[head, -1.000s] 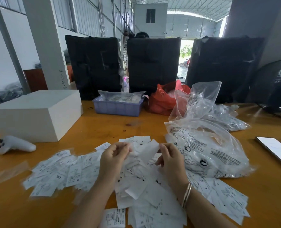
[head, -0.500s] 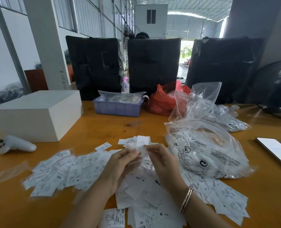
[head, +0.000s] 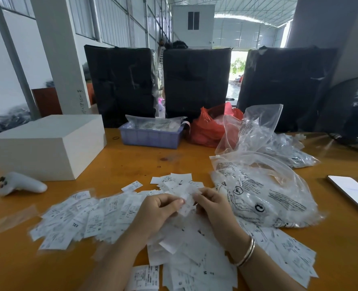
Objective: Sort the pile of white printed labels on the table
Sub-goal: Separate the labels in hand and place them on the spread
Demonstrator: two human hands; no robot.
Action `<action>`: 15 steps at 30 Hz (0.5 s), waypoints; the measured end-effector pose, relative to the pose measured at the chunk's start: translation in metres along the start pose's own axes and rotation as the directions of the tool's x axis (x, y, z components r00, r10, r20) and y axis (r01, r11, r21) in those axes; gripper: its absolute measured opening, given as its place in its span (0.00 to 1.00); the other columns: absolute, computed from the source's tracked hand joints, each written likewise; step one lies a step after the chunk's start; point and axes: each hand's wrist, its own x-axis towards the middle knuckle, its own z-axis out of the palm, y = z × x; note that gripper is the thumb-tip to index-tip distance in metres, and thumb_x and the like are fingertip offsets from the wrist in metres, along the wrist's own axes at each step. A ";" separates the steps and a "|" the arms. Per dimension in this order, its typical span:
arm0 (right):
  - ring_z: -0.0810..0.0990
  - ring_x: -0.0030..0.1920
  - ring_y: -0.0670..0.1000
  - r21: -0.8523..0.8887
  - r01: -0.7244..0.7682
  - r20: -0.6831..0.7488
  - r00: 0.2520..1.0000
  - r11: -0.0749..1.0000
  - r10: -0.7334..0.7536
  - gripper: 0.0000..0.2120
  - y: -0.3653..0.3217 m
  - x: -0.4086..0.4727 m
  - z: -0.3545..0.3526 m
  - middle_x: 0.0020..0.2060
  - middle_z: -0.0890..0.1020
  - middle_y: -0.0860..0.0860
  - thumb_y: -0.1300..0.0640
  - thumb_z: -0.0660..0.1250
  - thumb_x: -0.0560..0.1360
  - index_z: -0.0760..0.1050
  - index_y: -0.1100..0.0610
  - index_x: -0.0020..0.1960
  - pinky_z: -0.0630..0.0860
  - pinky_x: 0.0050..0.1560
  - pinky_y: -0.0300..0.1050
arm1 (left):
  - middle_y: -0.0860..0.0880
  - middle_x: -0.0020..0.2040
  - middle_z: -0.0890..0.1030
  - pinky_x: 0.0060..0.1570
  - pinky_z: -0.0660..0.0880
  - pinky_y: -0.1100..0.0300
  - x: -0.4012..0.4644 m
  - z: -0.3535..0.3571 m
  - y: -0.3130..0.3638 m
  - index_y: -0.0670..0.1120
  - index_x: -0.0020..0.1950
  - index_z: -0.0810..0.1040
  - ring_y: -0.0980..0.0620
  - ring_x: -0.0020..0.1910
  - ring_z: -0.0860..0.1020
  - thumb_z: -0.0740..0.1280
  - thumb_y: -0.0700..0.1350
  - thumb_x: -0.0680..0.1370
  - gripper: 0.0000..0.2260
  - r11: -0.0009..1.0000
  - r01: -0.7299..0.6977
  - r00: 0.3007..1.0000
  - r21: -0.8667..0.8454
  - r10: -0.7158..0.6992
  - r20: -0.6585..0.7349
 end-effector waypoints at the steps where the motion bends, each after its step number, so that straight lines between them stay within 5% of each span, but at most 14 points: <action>1: 0.73 0.28 0.46 0.036 0.008 -0.036 0.999 0.999 -0.007 0.07 0.001 0.000 0.000 0.27 0.77 0.49 0.56 0.69 0.75 0.81 0.50 0.39 0.71 0.32 0.39 | 0.56 0.40 0.85 0.38 0.73 0.73 0.000 -0.001 0.000 0.54 0.40 0.85 0.60 0.41 0.82 0.71 0.45 0.75 0.06 1.000 -0.005 1.000 0.001 0.005 -0.001; 6: 0.76 0.28 0.46 0.552 0.085 -0.105 0.994 0.830 -0.032 0.13 -0.004 -0.001 -0.008 0.29 0.78 0.52 0.65 0.68 0.71 0.80 0.51 0.31 0.76 0.33 0.37 | 0.52 0.42 0.86 0.45 0.79 0.64 0.002 -0.003 -0.004 0.51 0.45 0.84 0.54 0.45 0.83 0.69 0.41 0.76 0.06 1.000 -0.018 0.999 -0.001 0.018 0.034; 15: 0.77 0.32 0.48 0.470 0.159 -0.059 0.987 0.868 -0.148 0.06 -0.001 0.000 -0.005 0.31 0.79 0.52 0.59 0.71 0.67 0.80 0.50 0.34 0.77 0.37 0.39 | 0.51 0.42 0.86 0.41 0.79 0.65 0.001 -0.002 -0.002 0.47 0.48 0.83 0.53 0.41 0.84 0.69 0.41 0.76 0.05 1.000 -0.022 0.997 0.013 0.021 0.080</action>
